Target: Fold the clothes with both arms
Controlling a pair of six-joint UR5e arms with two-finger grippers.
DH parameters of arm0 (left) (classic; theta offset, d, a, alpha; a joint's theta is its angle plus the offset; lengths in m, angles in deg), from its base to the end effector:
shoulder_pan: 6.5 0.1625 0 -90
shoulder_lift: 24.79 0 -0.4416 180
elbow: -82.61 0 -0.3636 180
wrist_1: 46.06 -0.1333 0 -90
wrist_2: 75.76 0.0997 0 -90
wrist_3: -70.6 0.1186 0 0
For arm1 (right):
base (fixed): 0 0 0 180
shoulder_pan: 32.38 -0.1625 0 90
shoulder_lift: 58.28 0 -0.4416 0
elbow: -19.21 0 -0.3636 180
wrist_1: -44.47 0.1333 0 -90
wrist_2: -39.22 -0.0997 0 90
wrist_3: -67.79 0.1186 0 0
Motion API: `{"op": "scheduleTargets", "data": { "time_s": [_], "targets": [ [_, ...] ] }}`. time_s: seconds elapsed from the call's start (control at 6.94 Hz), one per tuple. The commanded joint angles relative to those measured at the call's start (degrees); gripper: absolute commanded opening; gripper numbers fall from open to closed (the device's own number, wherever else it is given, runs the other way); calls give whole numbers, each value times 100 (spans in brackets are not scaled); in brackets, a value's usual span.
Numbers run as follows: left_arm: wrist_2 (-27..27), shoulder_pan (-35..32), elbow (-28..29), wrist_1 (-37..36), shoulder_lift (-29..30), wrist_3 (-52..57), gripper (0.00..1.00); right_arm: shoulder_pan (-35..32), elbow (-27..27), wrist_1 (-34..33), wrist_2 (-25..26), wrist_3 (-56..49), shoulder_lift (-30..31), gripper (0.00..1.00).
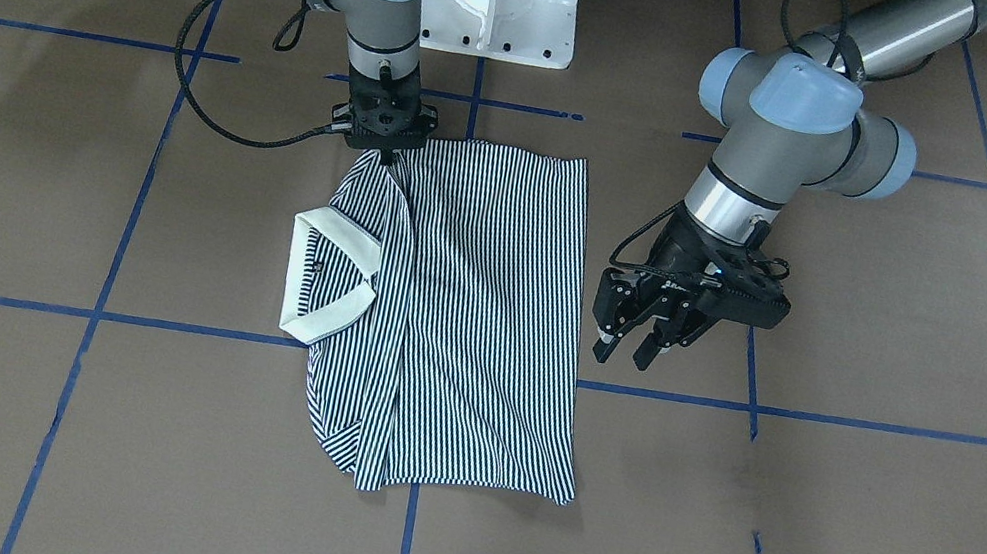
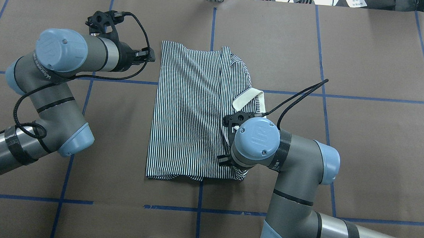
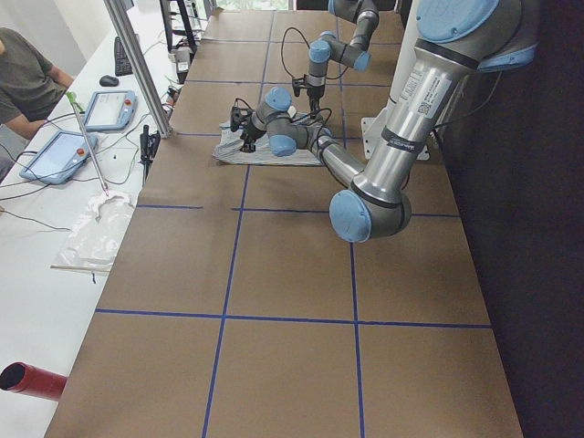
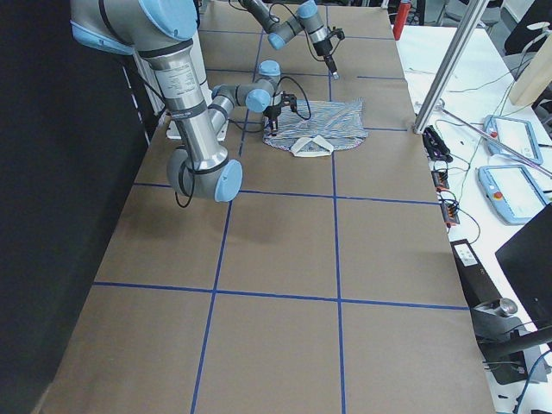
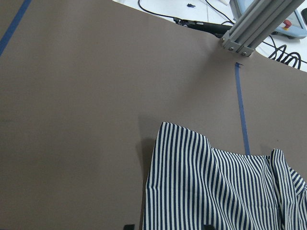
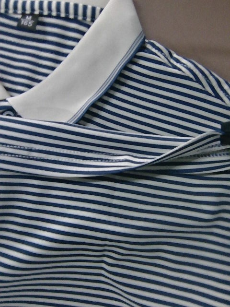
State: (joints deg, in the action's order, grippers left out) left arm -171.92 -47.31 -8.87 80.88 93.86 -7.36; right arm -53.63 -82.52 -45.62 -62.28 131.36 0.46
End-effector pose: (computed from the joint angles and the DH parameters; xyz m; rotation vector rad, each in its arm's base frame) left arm 0.4311 -0.5315 0.3216 0.4384 1.0969 -0.3800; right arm -0.5635 -0.3368 0.3093 0.1268 -0.7605 -0.1610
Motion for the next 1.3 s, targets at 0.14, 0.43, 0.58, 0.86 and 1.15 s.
{"op": "scheduleTargets", "data": {
  "time_s": [0.14, 0.43, 0.58, 0.86, 1.15],
  "targets": [
    [0, 3, 7, 6, 9, -26, 57, -11, -389, 0, 7, -3, 477, 0],
    [0, 3, -1, -3, 17, -35, 57, 242, -532, -44, 190, 111, 647, 1],
    [9, 3, -1, -3, 9, -35, 57, 252, -541, -105, 183, 137, 587, 56],
    [9, 3, 7, -3, 9, -79, 57, 192, -532, -316, 157, 129, 542, 100],
    [9, 3, 7, 6, 9, -88, 57, -316, -393, -351, 148, 24, 290, 100]
  ]
}}
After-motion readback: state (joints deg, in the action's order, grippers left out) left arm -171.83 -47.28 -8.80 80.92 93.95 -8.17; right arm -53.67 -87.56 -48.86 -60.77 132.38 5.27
